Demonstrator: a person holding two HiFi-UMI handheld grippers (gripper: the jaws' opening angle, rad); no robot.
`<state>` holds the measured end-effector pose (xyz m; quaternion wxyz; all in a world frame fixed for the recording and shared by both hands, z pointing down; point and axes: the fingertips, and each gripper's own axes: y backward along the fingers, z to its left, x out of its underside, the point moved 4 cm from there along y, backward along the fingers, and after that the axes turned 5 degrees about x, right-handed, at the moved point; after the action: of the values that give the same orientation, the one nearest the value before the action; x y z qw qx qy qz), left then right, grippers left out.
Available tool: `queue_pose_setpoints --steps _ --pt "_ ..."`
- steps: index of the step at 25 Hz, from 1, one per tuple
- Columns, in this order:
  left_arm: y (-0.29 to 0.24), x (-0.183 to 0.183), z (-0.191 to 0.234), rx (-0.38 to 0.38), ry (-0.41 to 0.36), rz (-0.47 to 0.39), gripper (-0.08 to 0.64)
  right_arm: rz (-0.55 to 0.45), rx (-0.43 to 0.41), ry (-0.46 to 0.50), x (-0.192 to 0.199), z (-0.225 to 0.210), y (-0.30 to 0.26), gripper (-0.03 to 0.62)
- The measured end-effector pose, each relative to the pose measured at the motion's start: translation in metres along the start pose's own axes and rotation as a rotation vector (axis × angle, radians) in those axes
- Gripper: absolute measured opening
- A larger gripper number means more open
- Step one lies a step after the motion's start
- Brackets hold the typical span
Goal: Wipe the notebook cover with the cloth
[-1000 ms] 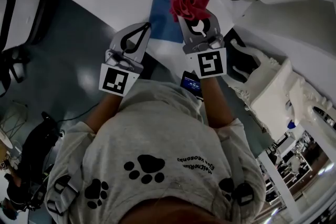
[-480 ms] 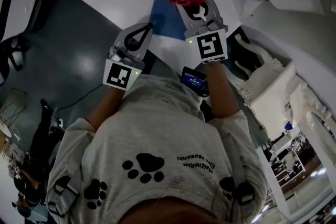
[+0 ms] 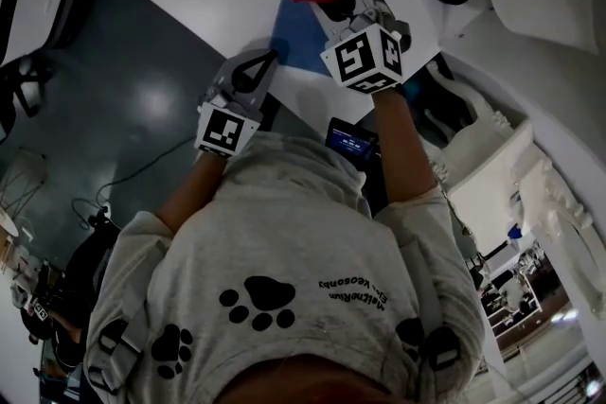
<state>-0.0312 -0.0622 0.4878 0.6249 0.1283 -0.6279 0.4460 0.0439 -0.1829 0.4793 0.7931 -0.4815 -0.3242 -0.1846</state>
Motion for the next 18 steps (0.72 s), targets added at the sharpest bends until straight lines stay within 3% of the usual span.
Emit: queue_pose_setpoints --steps 9,18 --pt "-0.013 0.029 -0.002 0.039 0.058 0.107 -0.006 0.201 -0.129 0.131 0.017 0.008 -0.038 0.071" --pt "-0.022 0.047 -0.005 0.051 0.075 0.247 -0.005 0.365 -0.223 0.114 0.03 0.011 -0.059 0.071"
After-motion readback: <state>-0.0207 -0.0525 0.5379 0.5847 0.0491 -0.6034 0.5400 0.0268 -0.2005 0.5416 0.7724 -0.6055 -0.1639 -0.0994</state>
